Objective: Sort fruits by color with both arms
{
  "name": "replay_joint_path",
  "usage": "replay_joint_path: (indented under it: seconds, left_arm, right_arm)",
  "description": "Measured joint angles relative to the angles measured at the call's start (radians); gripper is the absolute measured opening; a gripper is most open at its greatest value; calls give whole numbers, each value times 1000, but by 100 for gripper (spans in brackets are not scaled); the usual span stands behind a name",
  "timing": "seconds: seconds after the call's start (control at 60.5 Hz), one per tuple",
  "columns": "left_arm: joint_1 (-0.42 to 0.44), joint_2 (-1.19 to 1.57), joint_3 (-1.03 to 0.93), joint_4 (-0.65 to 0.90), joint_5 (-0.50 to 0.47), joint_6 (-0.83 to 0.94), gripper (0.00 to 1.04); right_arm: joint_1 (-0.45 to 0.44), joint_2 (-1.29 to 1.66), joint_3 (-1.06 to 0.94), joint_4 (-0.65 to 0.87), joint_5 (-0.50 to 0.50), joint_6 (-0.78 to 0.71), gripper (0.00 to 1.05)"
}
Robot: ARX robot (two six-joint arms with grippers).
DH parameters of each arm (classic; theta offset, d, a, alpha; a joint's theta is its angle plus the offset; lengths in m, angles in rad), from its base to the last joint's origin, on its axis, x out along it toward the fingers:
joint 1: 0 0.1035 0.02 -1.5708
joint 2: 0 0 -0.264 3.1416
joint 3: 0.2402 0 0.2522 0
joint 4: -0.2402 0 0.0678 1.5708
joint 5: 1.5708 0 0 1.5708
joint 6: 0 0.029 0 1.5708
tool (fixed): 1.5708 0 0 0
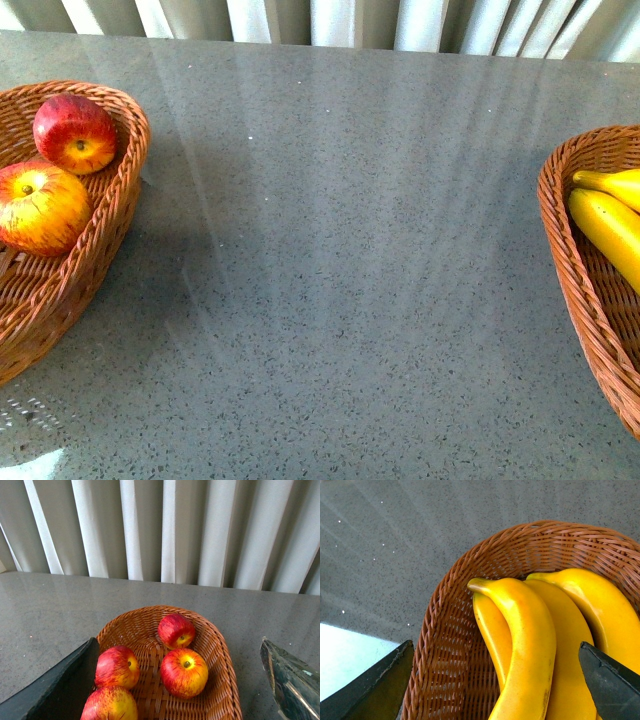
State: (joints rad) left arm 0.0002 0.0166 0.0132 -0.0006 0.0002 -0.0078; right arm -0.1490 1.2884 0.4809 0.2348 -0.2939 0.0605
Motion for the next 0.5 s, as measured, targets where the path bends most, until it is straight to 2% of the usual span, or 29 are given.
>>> replay_joint_path:
  seconds: [0.033, 0.066, 0.083, 0.116, 0.198, 0.231, 0.265, 0.298, 0.43, 0.496]
  left_arm:
    - [0, 0, 0, 0, 0, 0, 96]
    - [0, 0, 0, 0, 0, 0, 96]
    - [0, 0, 0, 0, 0, 0, 96]
    - [0, 0, 0, 0, 0, 0, 96]
    - [0, 0, 0, 0, 0, 0, 96]
    - [0, 0, 0, 0, 0, 0, 96]
    - [0, 0, 0, 0, 0, 0, 96]
    - [0, 0, 0, 0, 0, 0, 96]
    - [0, 0, 0, 0, 0, 0, 96]
    - [0, 0, 0, 0, 0, 0, 96]
  right_arm:
    - [3, 13, -13, 42, 21, -3, 94]
    - [12, 40, -56, 198, 77, -16, 89]
    - [18, 64, -96, 335, 121, -24, 85]
    - [22, 82, -141, 466, 154, -29, 81]
    - [39, 89, -263, 760, 190, -37, 67]
    - [47, 67, -285, 833, 193, -41, 61]
    - [52, 43, -293, 859, 197, -45, 56]
    - [58, -10, -307, 864, 205, -50, 47]
    - [74, -102, -359, 814, 226, -51, 25]
    - [116, -148, -381, 781, 281, -53, 14]
